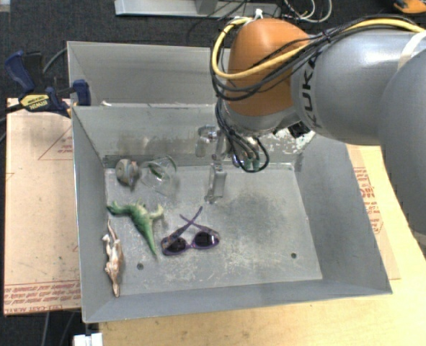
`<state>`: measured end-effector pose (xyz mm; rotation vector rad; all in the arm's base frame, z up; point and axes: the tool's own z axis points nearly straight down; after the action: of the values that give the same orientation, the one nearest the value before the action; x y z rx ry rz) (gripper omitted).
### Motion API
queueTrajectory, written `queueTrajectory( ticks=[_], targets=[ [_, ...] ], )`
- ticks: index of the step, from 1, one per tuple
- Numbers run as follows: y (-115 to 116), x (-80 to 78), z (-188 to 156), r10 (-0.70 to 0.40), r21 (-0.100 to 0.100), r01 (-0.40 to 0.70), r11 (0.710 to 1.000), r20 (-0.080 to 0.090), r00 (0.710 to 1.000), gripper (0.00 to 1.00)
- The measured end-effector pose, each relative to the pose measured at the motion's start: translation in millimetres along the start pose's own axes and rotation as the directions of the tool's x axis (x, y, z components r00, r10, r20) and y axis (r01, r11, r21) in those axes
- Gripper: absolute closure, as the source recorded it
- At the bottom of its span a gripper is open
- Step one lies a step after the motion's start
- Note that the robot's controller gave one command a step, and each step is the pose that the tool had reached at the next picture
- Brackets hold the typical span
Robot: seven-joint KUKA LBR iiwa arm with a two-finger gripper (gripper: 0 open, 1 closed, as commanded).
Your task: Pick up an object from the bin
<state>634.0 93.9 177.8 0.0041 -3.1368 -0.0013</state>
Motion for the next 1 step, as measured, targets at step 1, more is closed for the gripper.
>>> queueTrajectory(
  ticks=[1],
  targets=[
    [-0.6, -1.1, -5.1, 0.002, 0.0, -0.002, 1.0, 0.006, 1.0, 0.0]
  ],
)
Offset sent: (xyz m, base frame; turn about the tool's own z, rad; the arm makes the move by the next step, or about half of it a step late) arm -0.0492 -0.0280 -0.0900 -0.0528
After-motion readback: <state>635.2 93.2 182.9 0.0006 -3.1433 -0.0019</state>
